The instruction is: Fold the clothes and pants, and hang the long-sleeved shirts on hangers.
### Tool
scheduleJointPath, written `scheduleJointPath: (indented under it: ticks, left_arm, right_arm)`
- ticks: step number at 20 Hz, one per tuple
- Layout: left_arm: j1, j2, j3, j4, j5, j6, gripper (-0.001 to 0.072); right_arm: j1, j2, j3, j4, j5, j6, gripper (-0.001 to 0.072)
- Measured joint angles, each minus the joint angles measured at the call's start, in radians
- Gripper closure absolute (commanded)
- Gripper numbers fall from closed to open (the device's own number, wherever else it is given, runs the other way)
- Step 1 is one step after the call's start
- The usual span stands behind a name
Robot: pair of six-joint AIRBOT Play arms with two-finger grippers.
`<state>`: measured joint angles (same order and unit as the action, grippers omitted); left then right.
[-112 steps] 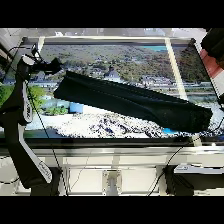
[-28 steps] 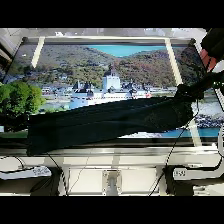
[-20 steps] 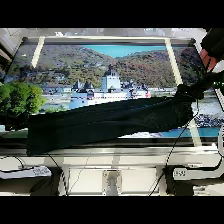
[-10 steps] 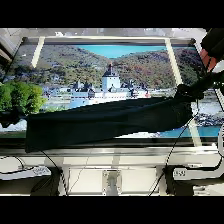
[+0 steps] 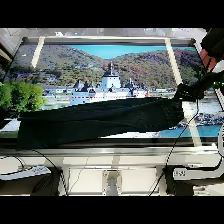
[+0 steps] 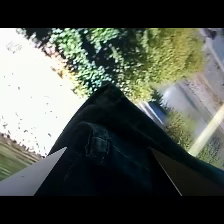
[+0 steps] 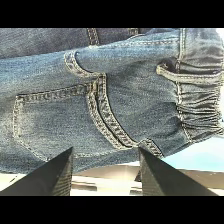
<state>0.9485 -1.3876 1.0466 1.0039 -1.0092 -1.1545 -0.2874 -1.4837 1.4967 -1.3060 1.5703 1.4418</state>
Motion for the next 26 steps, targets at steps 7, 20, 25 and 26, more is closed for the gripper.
scheduleJointPath:
  ticks: [7,20,25,26]
  left_arm:
    - [0.018,-0.014,0.0,0.096,-0.076,0.083,0.0146]
    - [0.029,-0.159,0.003,0.292,-0.278,0.23,0.0148]
    - [0.03,-0.195,0.004,0.283,-0.311,0.243,0.0258]
    - [0.029,-0.205,0.004,0.269,-0.326,0.256,0.0389]
  right_arm:
    - [0.0,0.0,0.0,-0.003,-0.001,0.003,0.0266]
    - [0.0,0.0,0.0,-0.007,-0.009,0.004,0.0266]
    - [0.0,0.0,0.0,-0.007,-0.009,0.005,0.0266]
    - [0.0,0.0,0.0,-0.007,-0.009,0.005,0.0266]
